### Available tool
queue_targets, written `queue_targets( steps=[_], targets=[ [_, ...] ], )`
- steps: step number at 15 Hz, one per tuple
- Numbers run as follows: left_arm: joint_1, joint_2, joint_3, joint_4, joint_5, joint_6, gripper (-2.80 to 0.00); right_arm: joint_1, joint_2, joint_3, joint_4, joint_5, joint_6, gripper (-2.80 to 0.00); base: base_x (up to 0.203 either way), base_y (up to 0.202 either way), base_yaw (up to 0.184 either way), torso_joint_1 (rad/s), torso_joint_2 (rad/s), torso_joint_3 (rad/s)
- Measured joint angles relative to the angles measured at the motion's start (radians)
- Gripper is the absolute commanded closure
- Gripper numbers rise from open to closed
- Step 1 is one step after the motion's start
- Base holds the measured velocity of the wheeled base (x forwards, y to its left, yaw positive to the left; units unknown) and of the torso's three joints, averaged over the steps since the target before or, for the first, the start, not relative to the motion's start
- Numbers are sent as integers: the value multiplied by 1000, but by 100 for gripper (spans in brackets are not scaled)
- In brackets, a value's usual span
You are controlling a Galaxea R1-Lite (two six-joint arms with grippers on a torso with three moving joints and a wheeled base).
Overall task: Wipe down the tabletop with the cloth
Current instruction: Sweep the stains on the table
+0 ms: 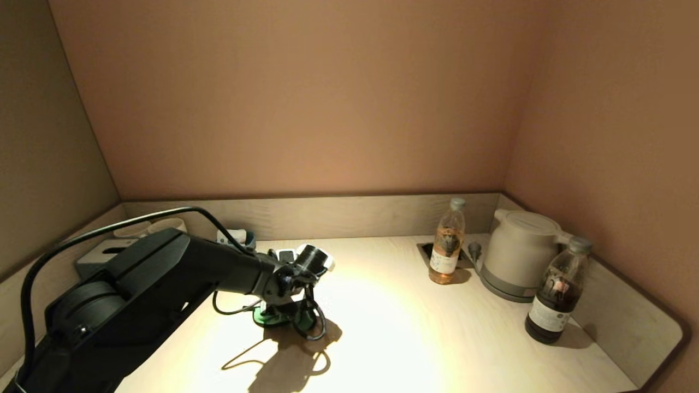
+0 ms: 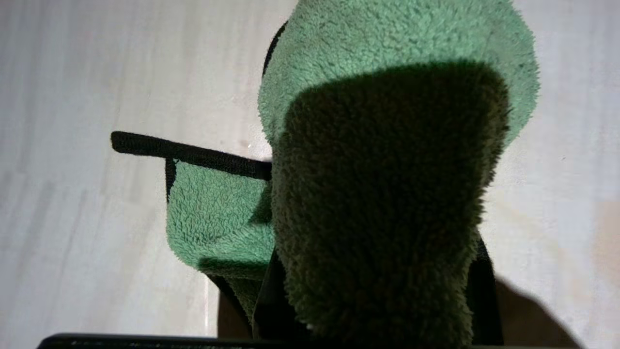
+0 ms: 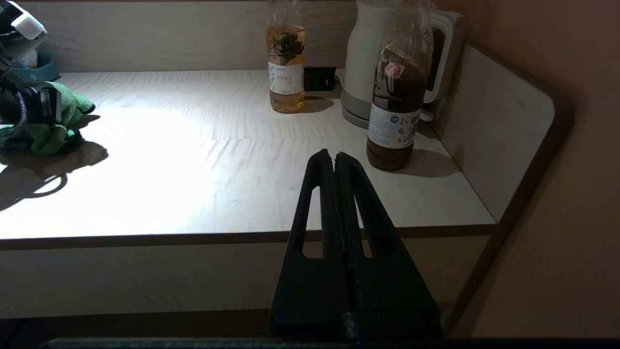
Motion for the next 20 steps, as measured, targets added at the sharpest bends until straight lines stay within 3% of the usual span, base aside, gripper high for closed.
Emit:
queue_targets(
  steps=[4,6,9,11,16,20],
  targets=[
    [-88,-57,21,164,-15,-109,0,0,0,0,0,0,0,0,0,0,0,0,0,0],
    [-117,-72,25,168,-21,-110,0,0,0,0,-1,0,0,0,0,0,0,0,0,0],
    [-229,-84,18,160,-35,-103,0,0,0,0,-1,0,0,0,0,0,0,0,0,0],
    [-251,-80,-16,159,-59,-91,0,0,0,0,0,-1,0,0,0,0,0,0,0,0],
    [-269,-21,-173,147,-64,-6,0,-1,0,0,-1,0,0,0,0,0,0,0,0,0],
    [-241,62,-237,-39,-53,164,0,0,0,0,0,0,0,0,0,0,0,0,0,0]
  ],
)
